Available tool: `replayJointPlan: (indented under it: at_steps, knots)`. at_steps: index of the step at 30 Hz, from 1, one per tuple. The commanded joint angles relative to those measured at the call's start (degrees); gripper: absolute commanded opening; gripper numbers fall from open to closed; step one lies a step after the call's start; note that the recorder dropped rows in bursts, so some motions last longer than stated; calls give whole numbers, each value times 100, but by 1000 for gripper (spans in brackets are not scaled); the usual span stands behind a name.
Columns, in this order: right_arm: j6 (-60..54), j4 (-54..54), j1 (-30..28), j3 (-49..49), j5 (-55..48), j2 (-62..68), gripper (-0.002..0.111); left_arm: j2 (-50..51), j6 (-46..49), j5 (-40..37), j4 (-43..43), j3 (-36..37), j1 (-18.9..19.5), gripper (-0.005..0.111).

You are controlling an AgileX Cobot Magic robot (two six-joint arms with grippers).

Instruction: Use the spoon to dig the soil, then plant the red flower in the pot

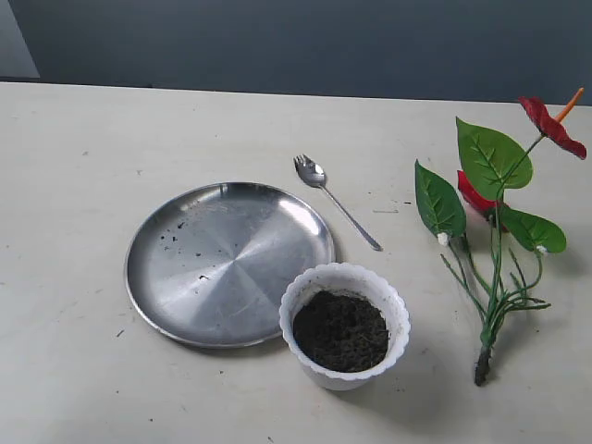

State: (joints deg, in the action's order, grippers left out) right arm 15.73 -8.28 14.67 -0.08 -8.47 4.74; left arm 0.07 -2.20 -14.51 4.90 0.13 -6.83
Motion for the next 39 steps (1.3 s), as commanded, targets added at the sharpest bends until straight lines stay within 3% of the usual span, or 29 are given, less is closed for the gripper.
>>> replayJointPlan:
  at_steps: [1, 6, 12, 26, 29, 33, 36, 39]
  knots:
    - [34, 497, -32, 8, 387, -20, -1, -7, -25, 79, -9, -13, -31, 1]
    - [446, 2783, -32, 8, 1909, -20, -1, -7, -25, 79, -9, -13, -31, 1]
    - [446, 4649, -32, 8, 2538, -20, -1, -7, -25, 79, -9, -13, -31, 1]
    - [605, 4807, -32, 8, 2764, -20, -1, -7, -25, 79, -9, -13, -31, 1]
    - [1294, 4640, -32, 8, 3302, -20, -1, -7, -25, 79, -9, -13, -31, 1]
    - [1521, 4033, -32, 8, 4883, -4, -1, -7, -25, 79, -9, -13, -31, 1]
    - [741, 4130, -32, -206, 5175, 190, -1, -7, -25, 79, -9, -13, -31, 1]
    - [-1248, 4033, -32, -1128, 3823, 622, -1, -7, -25, 79, -9, -13, -31, 1]
